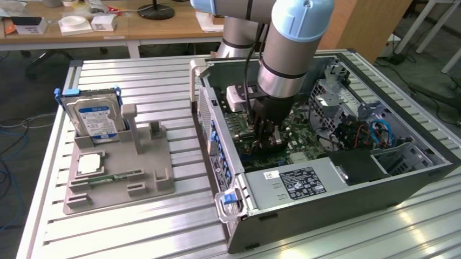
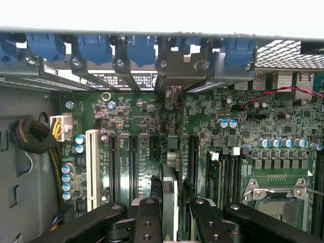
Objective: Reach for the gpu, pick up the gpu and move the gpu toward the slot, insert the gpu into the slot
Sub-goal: 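Insert the gpu into the slot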
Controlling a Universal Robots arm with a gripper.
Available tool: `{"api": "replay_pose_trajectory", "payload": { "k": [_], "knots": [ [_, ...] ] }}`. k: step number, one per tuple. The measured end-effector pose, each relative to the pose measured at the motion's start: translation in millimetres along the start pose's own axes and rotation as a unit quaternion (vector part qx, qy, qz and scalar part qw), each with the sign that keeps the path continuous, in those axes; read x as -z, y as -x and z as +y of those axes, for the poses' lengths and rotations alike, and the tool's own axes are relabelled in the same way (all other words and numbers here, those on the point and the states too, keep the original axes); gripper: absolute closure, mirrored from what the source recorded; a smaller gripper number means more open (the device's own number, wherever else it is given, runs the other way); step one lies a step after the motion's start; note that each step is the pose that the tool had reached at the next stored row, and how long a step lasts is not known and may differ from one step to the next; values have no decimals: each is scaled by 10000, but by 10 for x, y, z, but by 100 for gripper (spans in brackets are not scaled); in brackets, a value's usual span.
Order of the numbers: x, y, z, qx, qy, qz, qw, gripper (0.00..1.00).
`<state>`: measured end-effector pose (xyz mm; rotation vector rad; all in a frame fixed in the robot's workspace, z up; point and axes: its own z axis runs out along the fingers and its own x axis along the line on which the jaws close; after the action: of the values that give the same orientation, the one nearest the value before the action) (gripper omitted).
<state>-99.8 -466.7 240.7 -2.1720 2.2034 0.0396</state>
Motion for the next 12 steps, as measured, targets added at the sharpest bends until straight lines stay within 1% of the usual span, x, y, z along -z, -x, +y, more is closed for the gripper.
{"api": "replay_pose_trajectory", "payload": {
  "k": [8, 11, 12],
  "knots": [
    [2, 0, 0, 0, -1, -1, 10000, 74],
    [9, 3, 0, 0, -9, -12, 10000, 73],
    [19, 3, 0, -1, -6, -4, 10000, 73]
  ]
}}
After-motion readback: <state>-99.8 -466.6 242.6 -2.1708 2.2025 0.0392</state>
